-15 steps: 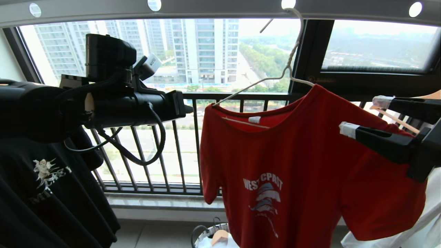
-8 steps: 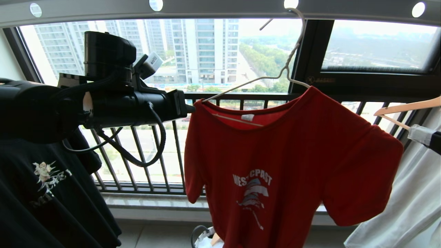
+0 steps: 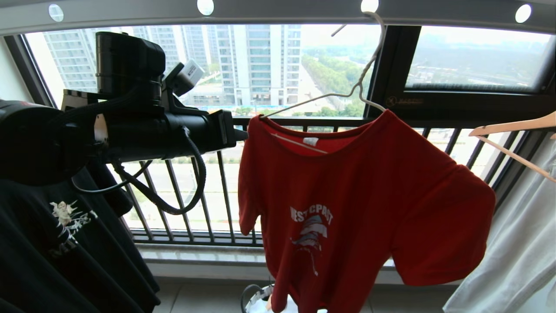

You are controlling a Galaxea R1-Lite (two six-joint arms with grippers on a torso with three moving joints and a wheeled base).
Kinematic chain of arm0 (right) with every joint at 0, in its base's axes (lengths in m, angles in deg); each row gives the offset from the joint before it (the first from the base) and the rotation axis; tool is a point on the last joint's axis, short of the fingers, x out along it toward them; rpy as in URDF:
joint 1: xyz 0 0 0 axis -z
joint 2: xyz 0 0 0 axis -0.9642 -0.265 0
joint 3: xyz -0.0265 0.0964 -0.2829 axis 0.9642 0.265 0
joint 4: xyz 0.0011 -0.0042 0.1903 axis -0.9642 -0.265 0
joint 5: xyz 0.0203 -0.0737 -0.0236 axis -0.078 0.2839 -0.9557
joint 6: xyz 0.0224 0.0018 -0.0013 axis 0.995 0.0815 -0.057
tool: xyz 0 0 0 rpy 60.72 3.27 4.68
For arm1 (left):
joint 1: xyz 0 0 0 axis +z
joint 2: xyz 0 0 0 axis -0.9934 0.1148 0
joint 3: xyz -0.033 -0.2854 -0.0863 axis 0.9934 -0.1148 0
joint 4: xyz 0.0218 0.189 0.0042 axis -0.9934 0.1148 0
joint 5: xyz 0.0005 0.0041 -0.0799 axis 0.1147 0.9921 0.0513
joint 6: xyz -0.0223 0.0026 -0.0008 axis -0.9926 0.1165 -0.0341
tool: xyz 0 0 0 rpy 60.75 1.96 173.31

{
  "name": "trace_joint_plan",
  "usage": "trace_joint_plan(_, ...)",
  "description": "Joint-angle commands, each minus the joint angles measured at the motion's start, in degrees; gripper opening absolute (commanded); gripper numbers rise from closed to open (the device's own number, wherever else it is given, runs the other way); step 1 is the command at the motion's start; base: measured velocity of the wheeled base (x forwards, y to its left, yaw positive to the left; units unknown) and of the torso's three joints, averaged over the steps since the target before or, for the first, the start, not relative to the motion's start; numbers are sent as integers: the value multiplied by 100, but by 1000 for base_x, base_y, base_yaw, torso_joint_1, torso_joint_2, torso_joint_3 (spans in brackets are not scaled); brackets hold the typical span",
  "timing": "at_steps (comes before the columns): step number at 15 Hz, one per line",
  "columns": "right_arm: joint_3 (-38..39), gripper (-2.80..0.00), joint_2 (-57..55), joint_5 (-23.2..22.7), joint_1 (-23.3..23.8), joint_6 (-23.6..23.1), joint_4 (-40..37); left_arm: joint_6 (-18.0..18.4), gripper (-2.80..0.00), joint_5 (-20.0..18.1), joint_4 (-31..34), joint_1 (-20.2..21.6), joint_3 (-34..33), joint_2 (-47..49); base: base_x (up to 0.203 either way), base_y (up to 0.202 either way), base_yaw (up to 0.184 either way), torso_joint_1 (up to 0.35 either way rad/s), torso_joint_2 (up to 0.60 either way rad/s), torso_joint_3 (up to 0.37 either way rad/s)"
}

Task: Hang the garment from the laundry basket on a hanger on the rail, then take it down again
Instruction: Take the clothes off the clothes rack

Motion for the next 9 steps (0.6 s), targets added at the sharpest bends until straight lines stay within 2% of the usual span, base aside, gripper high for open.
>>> trace_joint_plan(1, -67, -280, -112, 10, -3, 11, -29, -4, -280, -10, -7, -93, -105, -172, 0, 0, 0, 0, 0, 0)
trace_joint_plan(9, -114, -280, -129, 10, -12, 4, -64, -1, -280, -13, 0, -238, -182, -310, 0, 0, 0, 0, 0, 0)
